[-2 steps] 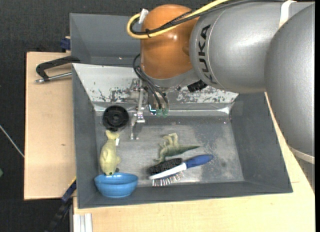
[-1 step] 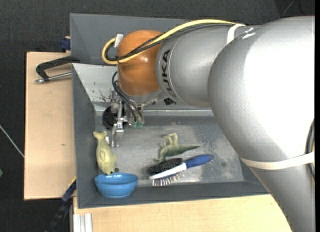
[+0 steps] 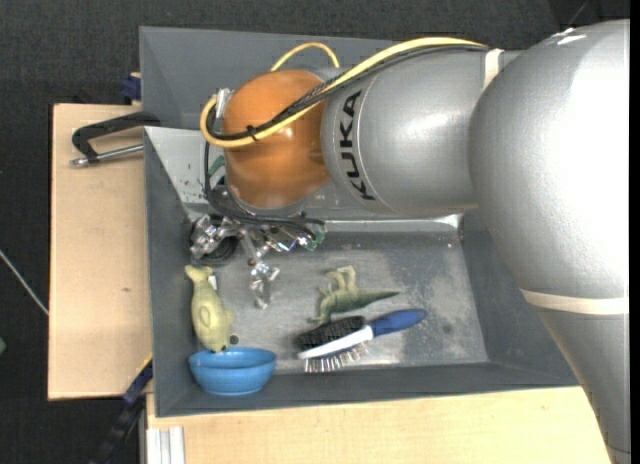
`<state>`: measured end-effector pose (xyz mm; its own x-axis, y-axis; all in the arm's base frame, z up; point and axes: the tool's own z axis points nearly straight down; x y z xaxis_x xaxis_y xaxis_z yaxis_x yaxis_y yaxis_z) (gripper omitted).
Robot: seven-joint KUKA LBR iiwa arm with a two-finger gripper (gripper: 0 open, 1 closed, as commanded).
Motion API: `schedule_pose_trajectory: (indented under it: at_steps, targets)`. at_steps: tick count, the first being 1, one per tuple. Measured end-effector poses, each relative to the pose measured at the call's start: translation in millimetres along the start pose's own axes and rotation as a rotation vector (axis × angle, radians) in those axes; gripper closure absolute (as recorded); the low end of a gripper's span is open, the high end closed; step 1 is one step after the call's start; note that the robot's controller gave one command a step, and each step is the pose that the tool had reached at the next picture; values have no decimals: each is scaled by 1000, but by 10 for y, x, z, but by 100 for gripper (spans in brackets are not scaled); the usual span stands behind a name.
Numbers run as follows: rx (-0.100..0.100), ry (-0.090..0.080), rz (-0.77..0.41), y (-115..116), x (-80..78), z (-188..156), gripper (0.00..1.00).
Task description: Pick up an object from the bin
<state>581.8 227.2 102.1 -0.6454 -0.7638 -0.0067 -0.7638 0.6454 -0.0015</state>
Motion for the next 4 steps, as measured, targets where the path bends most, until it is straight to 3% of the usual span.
schedule_pose_trajectory:
  at_steps: [1,2,3,4]
  targets:
    - [-1,0,-287,68,-55,-1,0]
    - [-3,2,-688,45,-52,308,0]
    - [-3,1,-684,51,-69,295,0]
    - [-3,-1,-684,53,-79,284,100]
